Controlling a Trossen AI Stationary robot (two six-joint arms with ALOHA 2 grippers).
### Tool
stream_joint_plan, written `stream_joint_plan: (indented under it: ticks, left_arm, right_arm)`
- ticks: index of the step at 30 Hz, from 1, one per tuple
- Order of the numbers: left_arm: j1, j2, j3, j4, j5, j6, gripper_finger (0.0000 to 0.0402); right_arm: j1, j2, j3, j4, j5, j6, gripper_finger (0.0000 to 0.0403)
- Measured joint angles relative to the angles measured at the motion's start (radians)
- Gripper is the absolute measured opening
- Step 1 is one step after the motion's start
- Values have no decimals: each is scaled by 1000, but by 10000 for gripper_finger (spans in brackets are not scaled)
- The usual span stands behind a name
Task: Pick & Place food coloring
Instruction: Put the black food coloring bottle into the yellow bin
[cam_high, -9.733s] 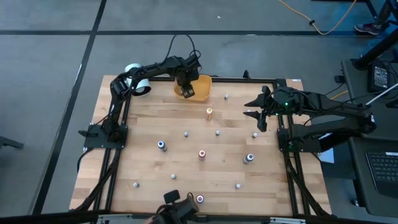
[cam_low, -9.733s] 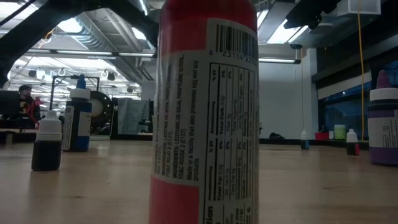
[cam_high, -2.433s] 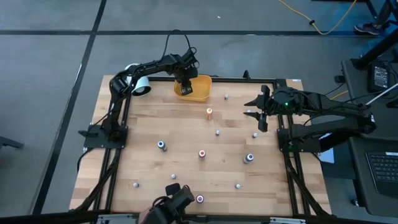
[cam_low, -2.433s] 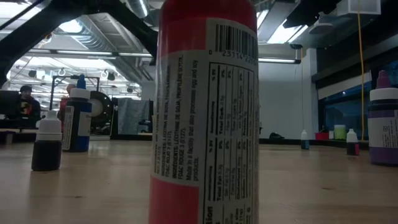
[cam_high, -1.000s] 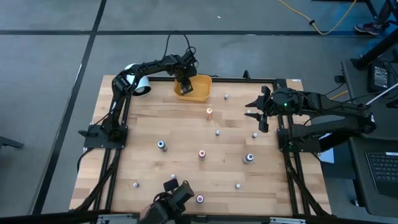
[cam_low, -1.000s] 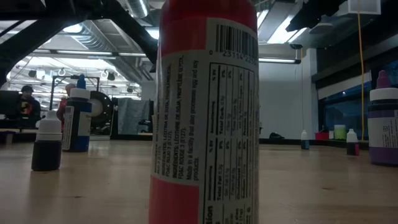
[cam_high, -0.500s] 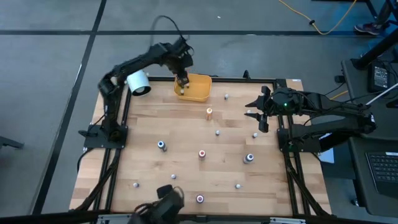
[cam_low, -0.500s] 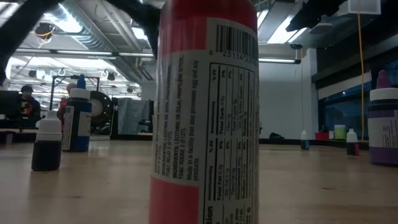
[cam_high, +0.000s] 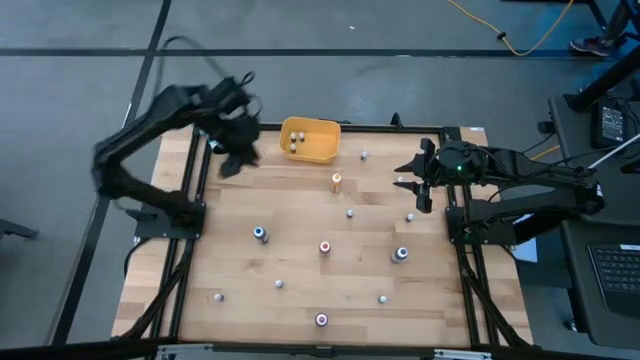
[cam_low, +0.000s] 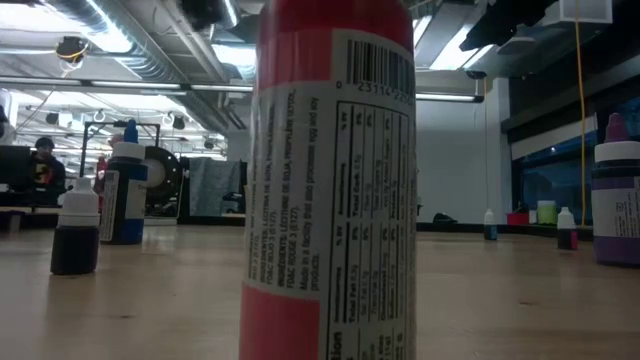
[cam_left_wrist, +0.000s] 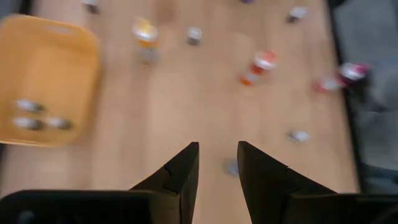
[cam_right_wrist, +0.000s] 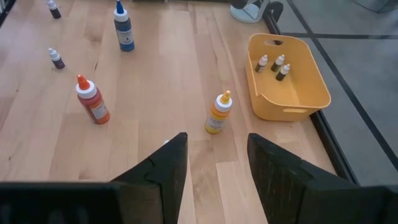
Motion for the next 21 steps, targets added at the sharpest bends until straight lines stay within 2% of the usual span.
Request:
stream_joint_plan:
  ticks: [5, 9, 11, 18, 21]
  left_arm:
    - [-109, -238, -195, -3, 62, -146, 105]
    - [-249, -386, -303, 5, 45, -321, 103]
    - [-326, -438, -335, 12, 1, -404, 100]
    - [-640, -475, -365, 23, -152, -771, 89]
    - [-793, -428, -365, 68, -215, -823, 86]
  right_arm:
    - [0, 0, 0, 0, 0, -1, 169]
    - [0, 0, 0, 0, 0, -2, 169]
    - [0, 0, 0, 0, 0, -2, 169]
    - [0, 0, 0, 0, 0, -3, 169]
    - [0, 0, 0, 0, 0, -3, 169]
